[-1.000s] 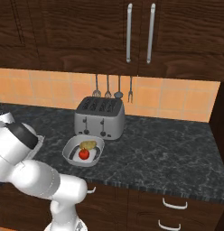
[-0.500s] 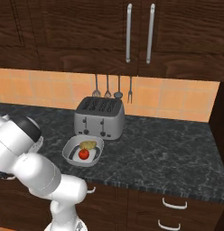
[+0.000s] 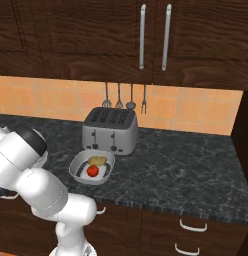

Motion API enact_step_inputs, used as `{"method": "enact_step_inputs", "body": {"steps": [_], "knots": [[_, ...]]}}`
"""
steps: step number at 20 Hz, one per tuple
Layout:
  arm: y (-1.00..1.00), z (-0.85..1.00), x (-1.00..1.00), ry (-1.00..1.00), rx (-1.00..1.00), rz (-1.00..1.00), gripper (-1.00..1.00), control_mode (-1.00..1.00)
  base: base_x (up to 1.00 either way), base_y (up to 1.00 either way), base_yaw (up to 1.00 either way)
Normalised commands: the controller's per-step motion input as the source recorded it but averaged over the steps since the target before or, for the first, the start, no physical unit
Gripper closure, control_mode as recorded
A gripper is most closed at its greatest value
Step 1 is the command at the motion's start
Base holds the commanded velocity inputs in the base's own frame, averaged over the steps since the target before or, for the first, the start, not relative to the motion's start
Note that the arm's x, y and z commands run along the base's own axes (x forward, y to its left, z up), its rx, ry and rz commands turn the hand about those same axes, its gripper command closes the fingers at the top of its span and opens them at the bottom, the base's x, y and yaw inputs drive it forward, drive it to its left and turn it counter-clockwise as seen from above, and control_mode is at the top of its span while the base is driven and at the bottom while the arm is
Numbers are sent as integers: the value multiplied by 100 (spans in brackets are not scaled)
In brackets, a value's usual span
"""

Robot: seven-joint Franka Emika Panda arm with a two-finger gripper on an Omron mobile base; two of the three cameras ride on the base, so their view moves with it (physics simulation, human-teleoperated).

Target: Take the meat container that has the fish and place it on the second highest rack of the freezer. Then take the vegetable container that has the tomato and potato and place it on the highest rack of the freezer.

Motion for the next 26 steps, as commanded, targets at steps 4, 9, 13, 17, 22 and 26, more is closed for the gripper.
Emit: {"method": "enact_step_inputs", "body": {"steps": [4, 9, 13, 17, 22, 26], "knots": [[0, 0, 0, 0, 0, 0, 100, -100, 0, 0, 0], [0, 0, 0, 0, 0, 0, 100, -100, 0, 0, 0], [0, 0, 0, 0, 0, 12, 100, -100, 0, 0, 0], [0, 19, -13, -2, 0, 12, 100, -100, 0, 0, 0], [-7, 69, -33, -2, 0, 8, 100, -100, 0, 0, 0], [-48, 64, -22, -9, 0, 17, 100, -100, 0, 0, 0]]}}
